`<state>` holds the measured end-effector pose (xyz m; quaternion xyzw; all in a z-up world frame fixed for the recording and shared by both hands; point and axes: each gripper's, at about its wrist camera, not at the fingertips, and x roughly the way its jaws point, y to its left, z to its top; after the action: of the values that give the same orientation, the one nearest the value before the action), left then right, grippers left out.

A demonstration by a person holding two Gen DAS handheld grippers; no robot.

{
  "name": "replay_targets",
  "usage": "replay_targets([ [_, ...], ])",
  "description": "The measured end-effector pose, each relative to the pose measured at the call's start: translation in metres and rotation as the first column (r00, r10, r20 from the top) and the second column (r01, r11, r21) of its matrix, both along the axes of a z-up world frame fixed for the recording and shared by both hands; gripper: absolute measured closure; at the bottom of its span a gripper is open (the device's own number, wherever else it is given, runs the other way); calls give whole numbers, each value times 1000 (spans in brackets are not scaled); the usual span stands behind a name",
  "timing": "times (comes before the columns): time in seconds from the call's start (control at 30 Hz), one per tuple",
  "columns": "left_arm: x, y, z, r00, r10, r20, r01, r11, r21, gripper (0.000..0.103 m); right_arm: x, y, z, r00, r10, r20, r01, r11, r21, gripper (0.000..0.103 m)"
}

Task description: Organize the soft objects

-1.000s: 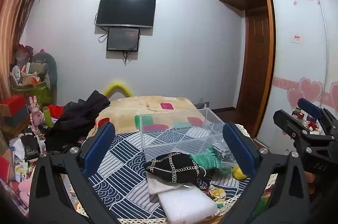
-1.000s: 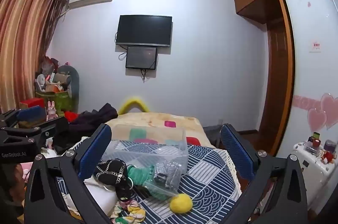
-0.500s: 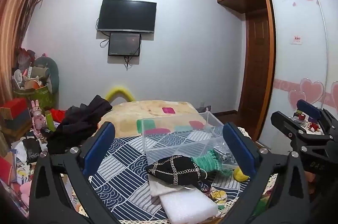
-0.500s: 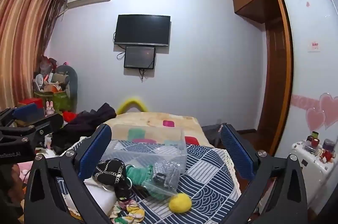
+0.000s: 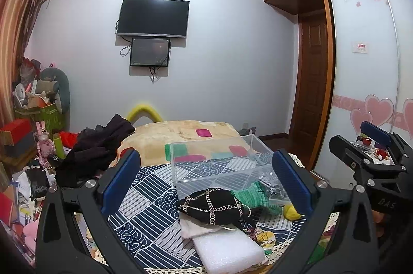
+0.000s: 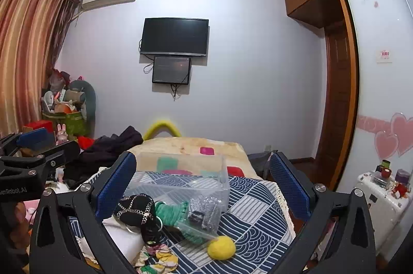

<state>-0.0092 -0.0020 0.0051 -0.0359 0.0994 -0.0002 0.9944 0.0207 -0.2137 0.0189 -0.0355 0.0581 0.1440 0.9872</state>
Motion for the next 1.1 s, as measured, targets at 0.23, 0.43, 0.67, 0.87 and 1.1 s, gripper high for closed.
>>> replay_targets([
  [0.23,0,-1,-1,1000,-3,-1,3,1000,2,0,0,0,1,1000,3,-2,-3,1000,1,0],
  [0.43,0,-1,-1,1000,-5,-1,5,1000,2,0,-1,0,2,1000,6,-3,-6,1000,4,0],
  [0.67,0,-2,-1,1000,0,2,0,1000,8,0,-2,0,4,1000,4,-4,-4,1000,8,0],
  [0.87,0,-3,-1,1000,-3,0,3,1000,7,0,-2,-2,3,1000,3,-4,-3,1000,9,0],
  [1.1,0,-3,-1,1000,-6,-1,6,1000,6,0,-2,-2,4,1000,2,-8,-2,1000,11,0],
])
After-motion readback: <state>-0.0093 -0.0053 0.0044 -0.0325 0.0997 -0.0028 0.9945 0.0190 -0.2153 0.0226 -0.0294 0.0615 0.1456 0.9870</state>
